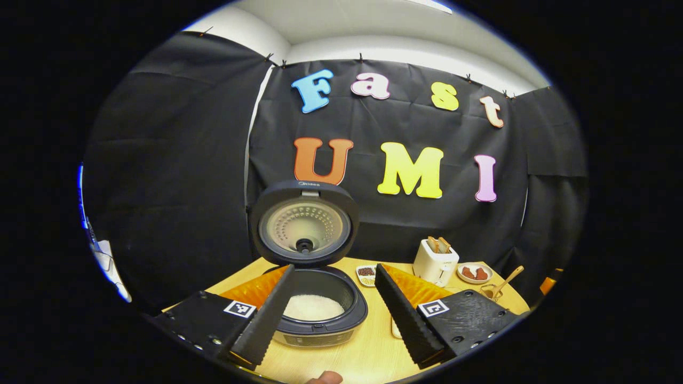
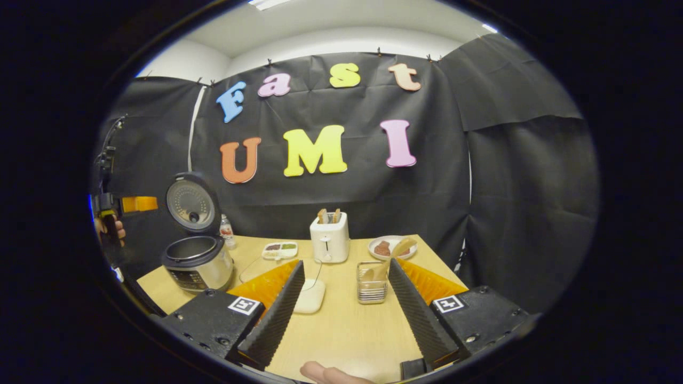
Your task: Close the left gripper, press the button to open the rice cooker; take a wooden spoon from the chopstick holder with the right hand, scoop a spoonful of rice and pour it into the rice cooker, then put the wooden spoon back into the chopstick holder.
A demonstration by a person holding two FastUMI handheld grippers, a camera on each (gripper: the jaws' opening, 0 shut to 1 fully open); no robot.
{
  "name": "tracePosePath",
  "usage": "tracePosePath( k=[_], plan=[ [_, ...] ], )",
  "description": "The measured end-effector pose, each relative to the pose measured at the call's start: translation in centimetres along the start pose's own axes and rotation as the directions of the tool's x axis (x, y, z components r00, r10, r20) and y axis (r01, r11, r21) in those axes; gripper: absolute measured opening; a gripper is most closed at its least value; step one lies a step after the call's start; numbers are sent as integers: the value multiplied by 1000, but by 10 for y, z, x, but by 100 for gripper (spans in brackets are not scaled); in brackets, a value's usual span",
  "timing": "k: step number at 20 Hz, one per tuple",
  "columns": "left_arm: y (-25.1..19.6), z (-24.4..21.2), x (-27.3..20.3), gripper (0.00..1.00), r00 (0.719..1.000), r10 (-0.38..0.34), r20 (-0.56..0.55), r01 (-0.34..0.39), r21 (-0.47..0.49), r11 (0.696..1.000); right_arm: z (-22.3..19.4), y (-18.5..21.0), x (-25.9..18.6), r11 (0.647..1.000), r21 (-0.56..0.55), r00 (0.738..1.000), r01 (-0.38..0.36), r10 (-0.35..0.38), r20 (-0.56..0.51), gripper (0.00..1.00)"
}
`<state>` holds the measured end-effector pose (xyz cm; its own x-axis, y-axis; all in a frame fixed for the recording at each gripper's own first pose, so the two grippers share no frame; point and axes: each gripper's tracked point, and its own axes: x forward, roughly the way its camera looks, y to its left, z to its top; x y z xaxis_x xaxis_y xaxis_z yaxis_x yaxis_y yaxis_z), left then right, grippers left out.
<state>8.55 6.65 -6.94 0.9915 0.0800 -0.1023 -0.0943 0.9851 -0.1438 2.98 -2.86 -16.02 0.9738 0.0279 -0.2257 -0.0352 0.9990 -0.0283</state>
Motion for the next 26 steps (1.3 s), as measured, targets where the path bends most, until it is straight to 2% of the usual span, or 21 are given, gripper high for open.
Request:
tracePosePath(
  k=[2,3,4,8,9,15,16,17,20,23,24,26],
  plan=[
    [-4,3,-11,95,1000,5,17,-5,17,1000,-7,-2,7,1000,-2,1000,6,-6,-10,100],
    [-9,2,-16,95,1000,-7,23,7,21,1000,-10,-5,11,1000,-2,1000,14,-14,-16,96],
    [-11,1,-22,94,1000,-12,24,11,22,1000,-14,-8,16,1000,1,1000,23,-23,-18,100],
    [-23,4,-46,95,997,-46,60,46,5,999,-33,-19,43,999,11,998,35,-34,-44,100],
    [-27,3,-52,95,996,-59,67,59,-1,998,-37,-24,52,999,18,998,42,-41,-51,96],
    [-38,-6,-85,94,989,-99,113,97,22,995,-53,-60,113,994,37,993,104,-102,-53,96],
    [-38,-9,-86,94,989,-96,116,94,25,995,-58,-68,124,992,39,992,118,-116,-58,100],
    [-38,-11,-88,94,989,-95,116,92,30,995,-63,-73,136,991,45,990,126,-122,-71,96],
    [-38,-13,-93,94,988,-90,125,85,48,995,-80,-80,170,989,82,987,125,-115,-110,100],
    [-40,-13,-92,94,983,-105,150,96,66,993,-79,-88,198,989,68,989,129,-124,-75,100],
    [-41,-15,-89,94,983,-109,147,99,70,993,-82,-91,207,988,69,988,138,-132,-81,96],
    [-44,-21,-83,94,984,-117,132,108,75,991,-86,-100,223,984,85,984,158,-150,-96,100]
  ],
)
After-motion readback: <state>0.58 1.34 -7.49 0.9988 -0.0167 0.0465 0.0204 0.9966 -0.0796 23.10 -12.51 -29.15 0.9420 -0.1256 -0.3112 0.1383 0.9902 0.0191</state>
